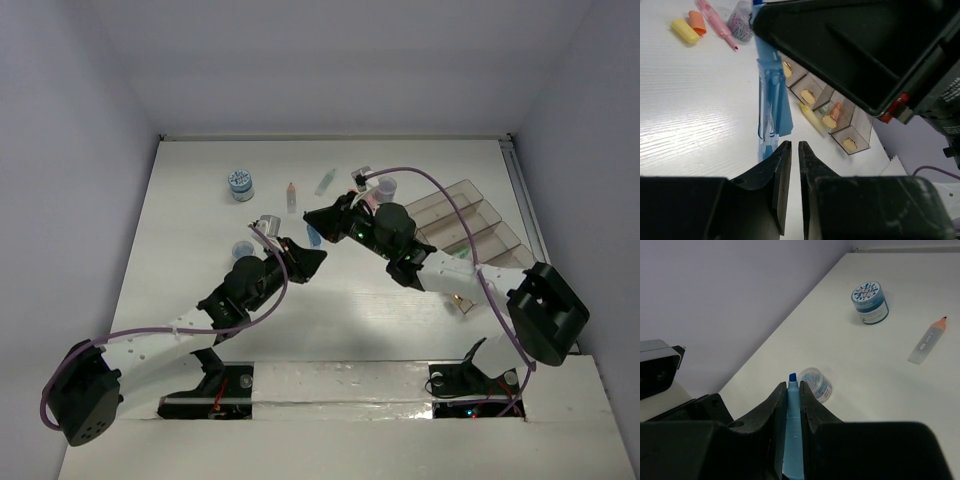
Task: Sort the stationery into containers
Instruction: Pick up the pen from the center of the board.
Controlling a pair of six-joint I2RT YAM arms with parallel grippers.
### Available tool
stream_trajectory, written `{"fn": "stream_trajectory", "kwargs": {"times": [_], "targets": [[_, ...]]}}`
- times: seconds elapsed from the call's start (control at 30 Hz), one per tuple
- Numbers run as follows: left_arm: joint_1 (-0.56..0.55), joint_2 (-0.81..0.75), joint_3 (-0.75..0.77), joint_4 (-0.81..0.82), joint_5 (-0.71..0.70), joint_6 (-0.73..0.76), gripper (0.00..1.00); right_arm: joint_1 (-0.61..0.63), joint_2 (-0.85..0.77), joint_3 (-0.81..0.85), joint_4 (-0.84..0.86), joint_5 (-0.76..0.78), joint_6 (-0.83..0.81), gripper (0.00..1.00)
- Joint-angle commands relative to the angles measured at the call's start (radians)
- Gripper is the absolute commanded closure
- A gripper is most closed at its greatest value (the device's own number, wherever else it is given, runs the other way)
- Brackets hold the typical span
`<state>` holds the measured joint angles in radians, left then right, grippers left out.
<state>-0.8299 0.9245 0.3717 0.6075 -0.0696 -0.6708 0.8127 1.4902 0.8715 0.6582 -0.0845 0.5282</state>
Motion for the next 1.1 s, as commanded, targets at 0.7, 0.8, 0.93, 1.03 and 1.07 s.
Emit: {"fn": "stream_trajectory", "kwargs": {"times": [0.7, 0.8, 0.93, 1.03, 1.07], "targets": [[-0.003, -0.046, 0.099, -0.137, -0.128, 0.137, 0.53, 0.003, -0.146, -0.031, 0.009, 0.005, 0.026, 1.0], [-0.003, -0.056, 0.096, -0.143, -0.122, 0.151, 0.52, 0.003, -0.142, -0.019, -0.035, 0.005, 0.035, 1.0], [-0.003, -0.061, 0.09, -0.15, -0.114, 0.171, 0.5, 0.003, -0.13, 0.006, -0.11, 0.009, 0.039, 1.0], [-0.003, -0.067, 0.081, -0.152, -0.104, 0.181, 0.46, 0.003, -0.13, 0.023, -0.176, 0.037, 0.029, 1.0], [-0.003, -0.073, 0.075, -0.146, -0.098, 0.181, 0.44, 0.003, -0.128, 0.03, -0.213, 0.051, 0.024, 1.0]]}}
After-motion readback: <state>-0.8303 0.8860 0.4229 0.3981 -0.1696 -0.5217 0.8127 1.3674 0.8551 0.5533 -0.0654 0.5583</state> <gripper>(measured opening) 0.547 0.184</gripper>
